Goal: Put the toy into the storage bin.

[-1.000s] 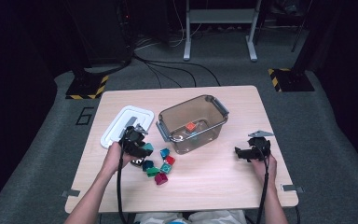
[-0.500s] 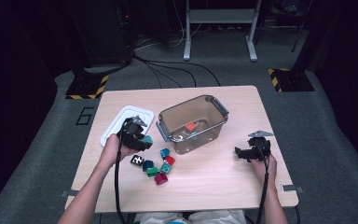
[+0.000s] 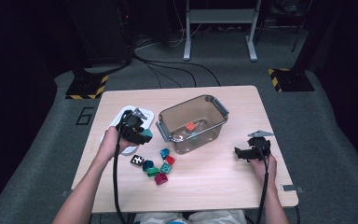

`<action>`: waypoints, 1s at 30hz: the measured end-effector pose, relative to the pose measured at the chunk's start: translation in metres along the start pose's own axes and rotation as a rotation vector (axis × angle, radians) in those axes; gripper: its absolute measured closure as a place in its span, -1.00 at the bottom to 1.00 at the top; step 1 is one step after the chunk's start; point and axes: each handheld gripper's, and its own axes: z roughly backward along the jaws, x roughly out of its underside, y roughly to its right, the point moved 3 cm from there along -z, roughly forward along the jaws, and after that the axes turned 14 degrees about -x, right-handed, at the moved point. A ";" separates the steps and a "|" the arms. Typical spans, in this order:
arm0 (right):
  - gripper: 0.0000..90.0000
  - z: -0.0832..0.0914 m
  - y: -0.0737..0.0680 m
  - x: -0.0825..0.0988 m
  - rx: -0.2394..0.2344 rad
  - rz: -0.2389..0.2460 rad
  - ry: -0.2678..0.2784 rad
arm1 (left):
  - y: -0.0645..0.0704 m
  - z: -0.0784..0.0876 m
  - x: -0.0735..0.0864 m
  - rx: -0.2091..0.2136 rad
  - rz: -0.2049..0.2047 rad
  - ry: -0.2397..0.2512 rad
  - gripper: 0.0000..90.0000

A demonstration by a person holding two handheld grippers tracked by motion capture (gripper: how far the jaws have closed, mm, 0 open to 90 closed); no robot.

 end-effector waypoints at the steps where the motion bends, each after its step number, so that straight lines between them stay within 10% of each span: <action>1: -0.91 0.000 0.000 0.000 0.000 0.000 -0.001 | 0.000 0.001 -0.001 0.007 0.001 0.002 0.06; 30: -0.90 0.000 0.000 0.000 0.002 -0.003 0.003 | -0.006 0.019 -0.053 -0.012 -0.063 0.028 0.06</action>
